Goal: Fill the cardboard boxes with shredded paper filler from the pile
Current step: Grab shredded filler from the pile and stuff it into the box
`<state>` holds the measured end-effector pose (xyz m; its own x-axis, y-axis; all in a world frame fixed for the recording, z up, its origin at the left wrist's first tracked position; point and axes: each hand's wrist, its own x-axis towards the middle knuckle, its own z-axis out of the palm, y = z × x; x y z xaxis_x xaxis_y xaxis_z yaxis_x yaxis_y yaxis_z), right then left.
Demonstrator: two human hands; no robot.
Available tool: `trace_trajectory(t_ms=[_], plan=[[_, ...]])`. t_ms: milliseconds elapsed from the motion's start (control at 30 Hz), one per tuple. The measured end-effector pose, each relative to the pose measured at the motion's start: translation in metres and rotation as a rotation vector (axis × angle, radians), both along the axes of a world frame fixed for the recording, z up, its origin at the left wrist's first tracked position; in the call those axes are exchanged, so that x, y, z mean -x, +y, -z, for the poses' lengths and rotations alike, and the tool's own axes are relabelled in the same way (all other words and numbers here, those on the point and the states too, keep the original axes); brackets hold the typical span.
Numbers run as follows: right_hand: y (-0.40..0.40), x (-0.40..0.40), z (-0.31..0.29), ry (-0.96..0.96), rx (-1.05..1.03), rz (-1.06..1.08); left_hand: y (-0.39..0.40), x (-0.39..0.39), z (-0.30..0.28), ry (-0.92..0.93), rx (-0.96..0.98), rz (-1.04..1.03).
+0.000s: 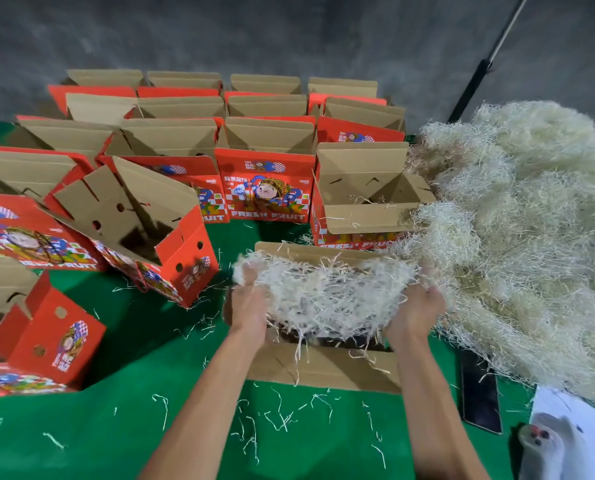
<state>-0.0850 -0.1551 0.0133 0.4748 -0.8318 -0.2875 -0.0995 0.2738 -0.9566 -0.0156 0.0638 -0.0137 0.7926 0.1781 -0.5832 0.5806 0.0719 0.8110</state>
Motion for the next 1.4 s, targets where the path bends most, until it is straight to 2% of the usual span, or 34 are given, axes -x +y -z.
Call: trace_trajectory(t_ms=[67,167,200,267,333,400,433,533,600,667,700,767,800,867,1000,1067,1133,1200,1267,1400], plan=[[0.032,-0.003,0.000,-0.085,-0.133,-0.184,-0.022,0.014,-0.008,0.011,0.157,0.214],[0.042,-0.007,-0.011,-0.095,-0.350,-0.467,-0.037,0.022,-0.020,0.008,0.350,0.365],[0.039,-0.005,-0.013,-0.100,-0.334,-0.555,-0.037,0.023,-0.024,-0.004,0.363,0.385],[0.034,0.003,-0.010,-0.060,-0.020,-0.713,-0.033,0.028,-0.029,-0.029,0.350,0.430],[0.032,0.010,-0.002,-0.056,0.278,-0.659,-0.032,0.030,-0.025,-0.010,0.258,0.352],[0.034,0.011,0.006,-0.077,0.334,-0.518,-0.032,0.028,-0.016,0.006,0.250,0.214],[0.035,0.009,0.009,-0.057,0.326,-0.500,-0.033,0.027,-0.012,-0.001,0.271,0.208],[0.046,0.001,0.016,0.019,0.240,-0.605,-0.044,0.033,-0.013,-0.071,0.275,0.346],[0.055,-0.003,0.019,0.140,0.360,-0.605,-0.050,0.038,-0.023,-0.091,0.323,0.344],[0.060,-0.008,0.019,0.250,0.502,-0.469,-0.053,0.038,-0.028,-0.084,0.424,0.193],[0.061,-0.008,0.018,0.272,0.563,-0.391,-0.054,0.037,-0.029,-0.105,0.380,0.120],[0.066,-0.007,0.013,0.237,0.636,-0.389,-0.057,0.038,-0.033,-0.176,0.167,0.144],[0.069,-0.006,0.010,0.166,0.608,-0.441,-0.058,0.040,-0.032,-0.172,0.064,0.191],[0.067,-0.005,0.009,0.045,0.454,-0.481,-0.060,0.040,-0.031,-0.119,0.039,0.194],[0.051,-0.007,0.007,0.033,0.168,-0.337,-0.048,0.025,-0.035,-0.039,0.234,-0.001],[0.057,-0.005,0.006,0.051,0.002,-0.272,-0.037,0.015,-0.031,-0.006,0.420,-0.070],[0.069,-0.004,0.007,0.023,-0.126,-0.224,-0.038,0.015,-0.025,-0.047,0.604,-0.053],[0.078,-0.003,0.004,0.041,-0.102,-0.323,-0.050,0.024,-0.022,-0.095,0.429,0.119],[0.070,-0.001,0.002,0.059,-0.121,-0.385,-0.045,0.024,-0.016,-0.060,0.207,0.131],[0.029,0.002,0.003,-0.026,-0.225,-0.187,-0.008,-0.003,-0.009,-0.002,0.232,-0.092]])
